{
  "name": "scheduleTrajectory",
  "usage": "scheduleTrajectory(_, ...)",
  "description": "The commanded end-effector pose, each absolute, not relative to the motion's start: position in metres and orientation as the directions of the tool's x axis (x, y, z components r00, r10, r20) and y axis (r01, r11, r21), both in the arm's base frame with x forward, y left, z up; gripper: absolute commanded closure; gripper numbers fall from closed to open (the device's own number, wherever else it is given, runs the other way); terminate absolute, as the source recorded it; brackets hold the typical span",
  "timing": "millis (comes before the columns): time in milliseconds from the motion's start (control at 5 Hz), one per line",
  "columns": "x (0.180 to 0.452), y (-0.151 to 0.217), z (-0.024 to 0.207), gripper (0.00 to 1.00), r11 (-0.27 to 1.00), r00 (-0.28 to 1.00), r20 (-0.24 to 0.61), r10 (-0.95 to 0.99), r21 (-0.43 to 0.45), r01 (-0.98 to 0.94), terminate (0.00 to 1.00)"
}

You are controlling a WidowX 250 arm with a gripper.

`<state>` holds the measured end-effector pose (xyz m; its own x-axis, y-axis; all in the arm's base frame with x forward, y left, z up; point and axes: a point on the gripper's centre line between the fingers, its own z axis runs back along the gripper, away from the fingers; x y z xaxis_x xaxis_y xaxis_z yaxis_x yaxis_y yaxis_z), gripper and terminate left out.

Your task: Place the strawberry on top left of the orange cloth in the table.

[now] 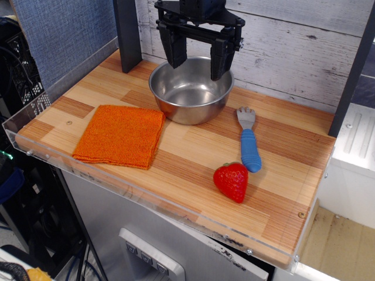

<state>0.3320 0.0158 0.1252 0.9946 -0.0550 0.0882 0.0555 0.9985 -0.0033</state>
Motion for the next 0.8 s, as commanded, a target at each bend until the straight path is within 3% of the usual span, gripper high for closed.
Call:
scheduleTrajectory(0,0.332,0.016,0.125,0.00,0.998,0.995,0.088,-0.055,-0.003,0.055,0.00)
scheduleTrajectory(600,0.293,-0.043,0.106,0.00,0.983,0.981,0.081,-0.177,-0.032,0.180,0.00)
